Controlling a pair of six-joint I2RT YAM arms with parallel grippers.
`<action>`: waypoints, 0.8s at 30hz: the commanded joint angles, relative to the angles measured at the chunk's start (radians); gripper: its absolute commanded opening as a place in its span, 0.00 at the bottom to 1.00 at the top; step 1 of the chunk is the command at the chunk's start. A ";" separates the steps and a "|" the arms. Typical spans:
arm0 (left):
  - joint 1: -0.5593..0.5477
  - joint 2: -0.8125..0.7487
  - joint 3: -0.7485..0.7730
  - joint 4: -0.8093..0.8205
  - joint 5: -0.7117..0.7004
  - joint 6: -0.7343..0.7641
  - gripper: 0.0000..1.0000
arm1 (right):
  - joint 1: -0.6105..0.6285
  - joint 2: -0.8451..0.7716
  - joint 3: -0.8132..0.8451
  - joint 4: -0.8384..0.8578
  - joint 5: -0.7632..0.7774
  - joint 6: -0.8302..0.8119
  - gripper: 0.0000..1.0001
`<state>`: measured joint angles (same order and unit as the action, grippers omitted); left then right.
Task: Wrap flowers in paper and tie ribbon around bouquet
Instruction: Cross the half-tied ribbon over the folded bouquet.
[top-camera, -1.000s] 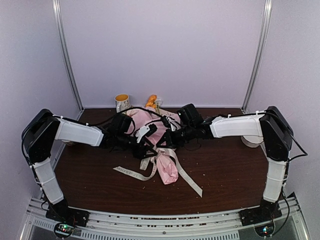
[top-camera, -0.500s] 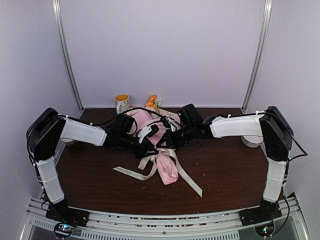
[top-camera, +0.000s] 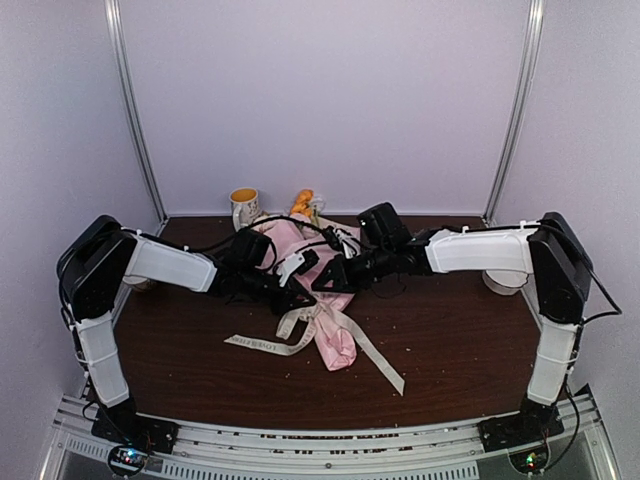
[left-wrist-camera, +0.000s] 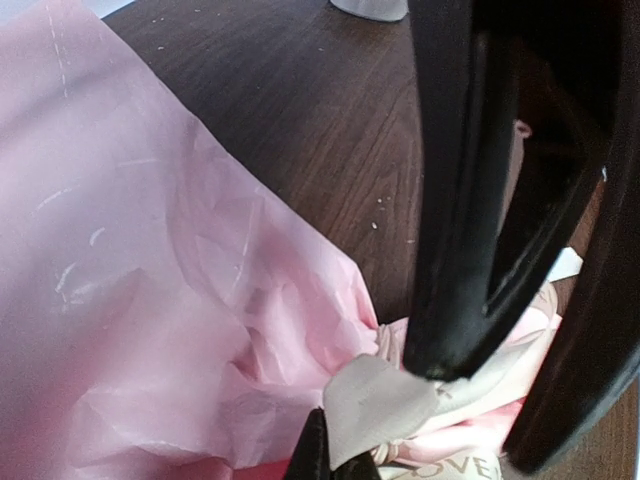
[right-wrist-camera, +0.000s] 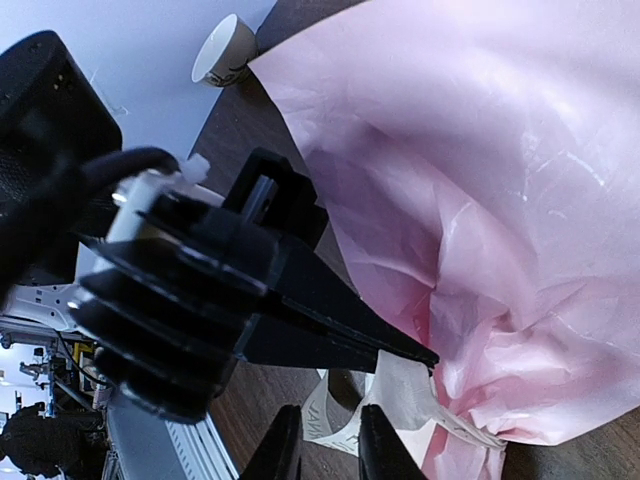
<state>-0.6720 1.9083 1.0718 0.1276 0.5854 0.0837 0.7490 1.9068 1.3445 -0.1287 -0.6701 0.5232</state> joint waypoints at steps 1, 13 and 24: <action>0.006 -0.004 0.011 0.019 -0.019 0.012 0.00 | -0.025 -0.041 -0.006 -0.017 0.043 -0.011 0.21; 0.006 -0.006 0.007 0.022 -0.011 -0.001 0.03 | -0.005 0.062 0.022 0.055 -0.031 0.042 0.33; 0.006 -0.082 -0.047 0.024 0.021 0.027 0.33 | -0.010 0.030 -0.003 0.085 -0.010 0.055 0.00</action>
<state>-0.6716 1.8973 1.0645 0.1230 0.5804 0.0883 0.7410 1.9694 1.3445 -0.0845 -0.6876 0.5755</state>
